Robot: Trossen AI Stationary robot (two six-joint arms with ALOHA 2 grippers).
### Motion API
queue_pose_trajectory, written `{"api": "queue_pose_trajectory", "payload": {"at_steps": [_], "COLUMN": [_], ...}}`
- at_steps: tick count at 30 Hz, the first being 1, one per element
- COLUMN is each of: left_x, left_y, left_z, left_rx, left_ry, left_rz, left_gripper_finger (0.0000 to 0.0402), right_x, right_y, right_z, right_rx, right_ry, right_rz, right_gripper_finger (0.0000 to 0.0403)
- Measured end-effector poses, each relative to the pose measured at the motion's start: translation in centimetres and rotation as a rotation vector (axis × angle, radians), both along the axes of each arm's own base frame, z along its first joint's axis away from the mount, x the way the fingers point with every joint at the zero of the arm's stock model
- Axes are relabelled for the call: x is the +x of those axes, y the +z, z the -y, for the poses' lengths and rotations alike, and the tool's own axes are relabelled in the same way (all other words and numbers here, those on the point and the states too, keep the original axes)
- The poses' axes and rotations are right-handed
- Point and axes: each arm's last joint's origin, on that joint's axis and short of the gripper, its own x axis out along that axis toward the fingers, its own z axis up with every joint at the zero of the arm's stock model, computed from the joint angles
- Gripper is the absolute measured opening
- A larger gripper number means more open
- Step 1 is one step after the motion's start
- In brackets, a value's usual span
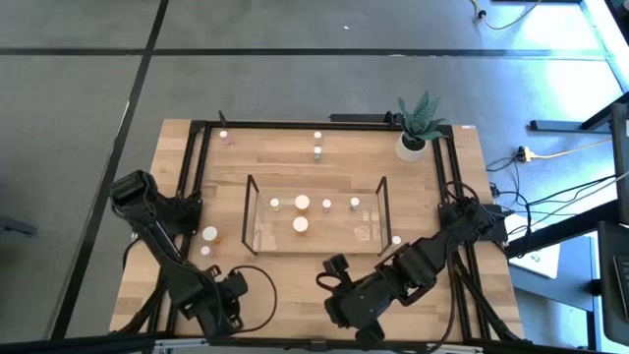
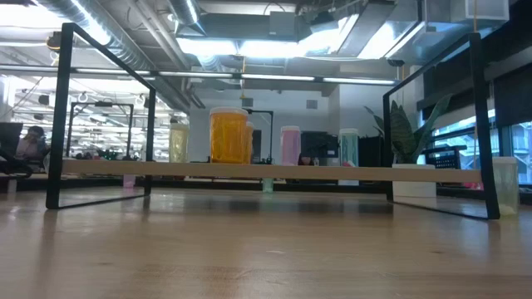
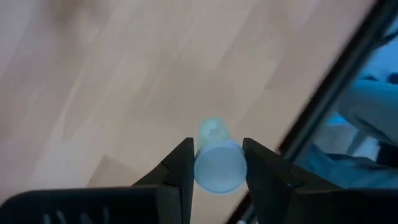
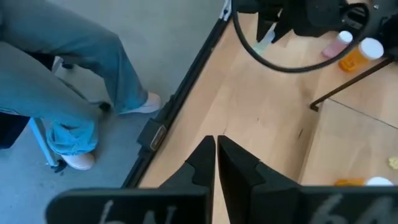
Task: Pick and place medicine bottles onto shelf by color
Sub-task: Put the bottom blue pill bottle aligned with the blue pill bottle on the shelf
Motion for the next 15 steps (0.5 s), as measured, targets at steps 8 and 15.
{"api": "queue_pose_trajectory", "payload": {"at_steps": [8,15], "left_x": [3.2,6.5], "left_y": [3.5,5.5], "left_z": [-0.6,-3.0], "left_rx": [0.001,0.048], "left_ry": [-0.102,-0.194], "left_rz": [0.136,0.208], "left_gripper_finger": [0.0106,0.0106], "right_x": [-2.8,-4.8], "right_y": [1.4,1.2], "right_z": [-0.7,-0.9], "right_rx": [-0.082,-0.143], "right_ry": [-0.024,-0.086], "right_rz": [0.037,-0.037], "right_gripper_finger": [0.0022,0.0022]}}
